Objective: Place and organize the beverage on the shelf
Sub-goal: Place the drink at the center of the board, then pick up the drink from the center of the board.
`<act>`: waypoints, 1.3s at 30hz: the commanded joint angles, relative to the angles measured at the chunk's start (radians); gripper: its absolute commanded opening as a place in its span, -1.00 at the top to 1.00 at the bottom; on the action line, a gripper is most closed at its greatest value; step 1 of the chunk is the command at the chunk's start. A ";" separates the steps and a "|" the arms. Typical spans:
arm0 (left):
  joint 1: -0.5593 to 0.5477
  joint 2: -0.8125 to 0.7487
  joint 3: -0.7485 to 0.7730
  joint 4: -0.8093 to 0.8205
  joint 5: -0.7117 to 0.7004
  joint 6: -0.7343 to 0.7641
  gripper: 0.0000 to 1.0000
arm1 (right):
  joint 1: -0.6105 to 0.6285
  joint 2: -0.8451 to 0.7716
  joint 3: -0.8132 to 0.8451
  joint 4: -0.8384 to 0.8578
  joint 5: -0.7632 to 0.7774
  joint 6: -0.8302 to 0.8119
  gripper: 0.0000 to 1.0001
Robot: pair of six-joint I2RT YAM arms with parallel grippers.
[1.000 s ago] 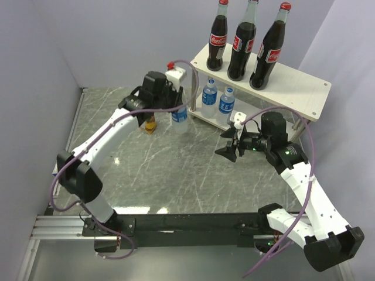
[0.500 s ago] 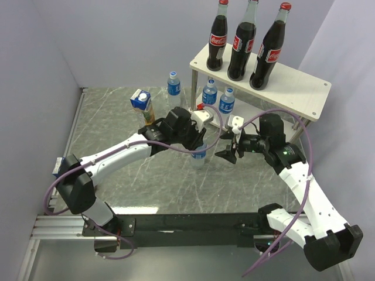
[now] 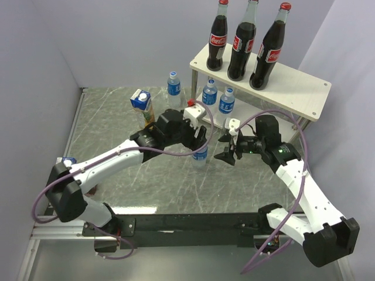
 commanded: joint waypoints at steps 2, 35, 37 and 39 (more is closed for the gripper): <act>-0.005 -0.113 -0.007 0.138 -0.031 -0.023 -0.54 | -0.006 0.016 -0.001 0.047 -0.017 -0.001 -0.49; -0.004 -0.594 -0.817 0.603 -0.135 -0.178 -0.99 | 0.338 0.235 0.074 0.360 0.644 0.565 -0.36; -0.002 -0.567 -0.817 0.637 -0.118 -0.176 -0.99 | 0.344 0.235 0.077 0.357 0.644 0.564 -0.24; -0.004 -0.528 -0.811 0.655 -0.111 -0.169 -0.99 | 0.350 0.228 0.076 0.358 0.644 0.559 -0.08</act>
